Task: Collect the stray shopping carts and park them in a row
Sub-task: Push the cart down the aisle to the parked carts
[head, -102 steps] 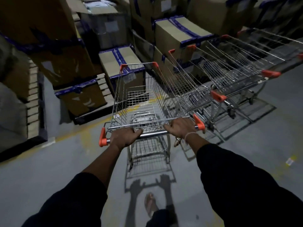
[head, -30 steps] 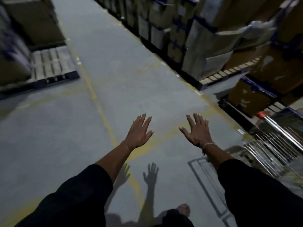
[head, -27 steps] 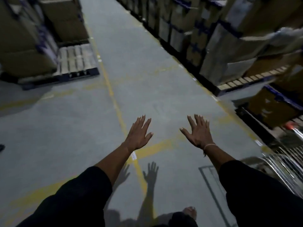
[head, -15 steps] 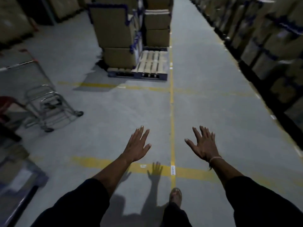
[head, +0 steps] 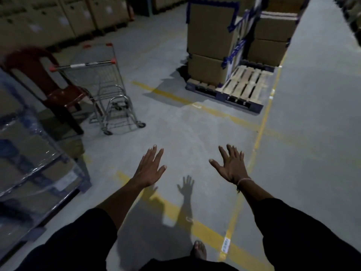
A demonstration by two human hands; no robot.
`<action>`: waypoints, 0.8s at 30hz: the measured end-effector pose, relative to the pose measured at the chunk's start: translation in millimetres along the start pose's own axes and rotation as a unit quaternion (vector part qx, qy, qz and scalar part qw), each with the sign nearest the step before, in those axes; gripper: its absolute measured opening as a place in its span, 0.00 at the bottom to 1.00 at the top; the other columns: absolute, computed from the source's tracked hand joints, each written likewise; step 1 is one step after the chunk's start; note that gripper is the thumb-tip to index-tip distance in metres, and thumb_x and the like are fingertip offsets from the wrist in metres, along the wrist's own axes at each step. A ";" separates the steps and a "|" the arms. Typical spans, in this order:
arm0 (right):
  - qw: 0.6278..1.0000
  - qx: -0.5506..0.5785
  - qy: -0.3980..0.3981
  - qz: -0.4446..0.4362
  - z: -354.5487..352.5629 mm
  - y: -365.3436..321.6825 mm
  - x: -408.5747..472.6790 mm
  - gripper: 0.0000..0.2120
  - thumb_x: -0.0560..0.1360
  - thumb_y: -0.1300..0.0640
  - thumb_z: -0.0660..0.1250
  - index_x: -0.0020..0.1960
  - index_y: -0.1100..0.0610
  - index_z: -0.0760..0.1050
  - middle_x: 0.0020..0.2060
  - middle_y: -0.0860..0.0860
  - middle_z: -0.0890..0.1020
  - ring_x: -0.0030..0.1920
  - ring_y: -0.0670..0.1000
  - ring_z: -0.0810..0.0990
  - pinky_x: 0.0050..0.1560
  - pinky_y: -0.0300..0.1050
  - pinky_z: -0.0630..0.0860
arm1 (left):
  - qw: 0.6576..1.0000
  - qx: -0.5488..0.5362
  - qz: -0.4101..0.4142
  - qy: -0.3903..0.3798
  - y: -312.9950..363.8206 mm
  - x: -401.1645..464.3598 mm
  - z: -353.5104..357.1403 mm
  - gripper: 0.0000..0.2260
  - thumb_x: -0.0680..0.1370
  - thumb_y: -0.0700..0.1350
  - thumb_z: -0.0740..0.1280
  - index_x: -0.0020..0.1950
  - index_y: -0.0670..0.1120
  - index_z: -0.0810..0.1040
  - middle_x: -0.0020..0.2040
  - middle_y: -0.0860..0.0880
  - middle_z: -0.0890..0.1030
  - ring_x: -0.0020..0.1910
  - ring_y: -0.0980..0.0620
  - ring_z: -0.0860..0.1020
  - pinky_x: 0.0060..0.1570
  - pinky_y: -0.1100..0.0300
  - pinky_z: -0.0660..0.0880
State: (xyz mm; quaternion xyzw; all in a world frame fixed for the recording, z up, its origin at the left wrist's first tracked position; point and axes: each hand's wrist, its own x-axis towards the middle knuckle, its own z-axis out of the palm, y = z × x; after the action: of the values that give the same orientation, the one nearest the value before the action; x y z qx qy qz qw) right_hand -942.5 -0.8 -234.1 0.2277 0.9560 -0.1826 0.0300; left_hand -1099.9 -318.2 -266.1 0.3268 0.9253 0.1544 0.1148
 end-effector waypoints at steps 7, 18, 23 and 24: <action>0.994 -0.028 -0.032 -0.100 2.9 -63.2 125.3 0.54 0.69 0.19 0.40 0.85 0.49 0.54 0.85 0.56 0.52 0.84 0.59 0.45 0.81 0.64 0.39 | 0.996 -0.043 -0.056 0.050 -43.0 51.8 -17.7 0.39 0.77 0.69 0.45 0.85 0.52 0.50 0.85 0.47 0.43 0.84 0.47 0.43 0.80 0.47 0.45; 0.976 -0.036 -0.040 -0.209 38.7 -230.8 339.4 0.62 0.62 0.14 0.30 0.85 0.49 0.55 0.84 0.57 0.53 0.84 0.59 0.46 0.81 0.64 0.40 | 0.983 -0.021 -0.154 0.096 -216.2 180.3 -93.0 0.42 0.75 0.70 0.41 0.85 0.50 0.50 0.85 0.44 0.44 0.84 0.43 0.44 0.80 0.47 0.47; 0.970 -0.026 -0.035 -0.238 40.3 -321.6 431.2 0.59 0.65 0.14 0.33 0.85 0.49 0.55 0.84 0.57 0.54 0.84 0.60 0.47 0.81 0.65 0.41 | 0.982 -0.019 -0.156 0.103 -298.6 237.9 -150.9 0.47 0.73 0.77 0.33 0.85 0.51 0.47 0.85 0.46 0.44 0.84 0.45 0.43 0.81 0.46 0.46; 0.968 -0.022 -0.036 -0.248 38.4 -340.2 448.3 0.57 0.67 0.15 0.36 0.85 0.49 0.55 0.84 0.57 0.54 0.84 0.60 0.47 0.81 0.65 0.41 | 0.981 -0.016 -0.161 0.107 -313.0 250.2 -164.8 0.46 0.74 0.76 0.35 0.85 0.51 0.46 0.85 0.46 0.44 0.84 0.46 0.43 0.81 0.46 0.46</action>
State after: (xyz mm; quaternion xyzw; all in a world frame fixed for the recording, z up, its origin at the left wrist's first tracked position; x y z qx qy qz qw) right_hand -1496.3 -106.7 -218.7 -0.0241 0.9846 -0.1715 0.0230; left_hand -1519.8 -423.9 -254.3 0.1527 0.9703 0.1827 0.0433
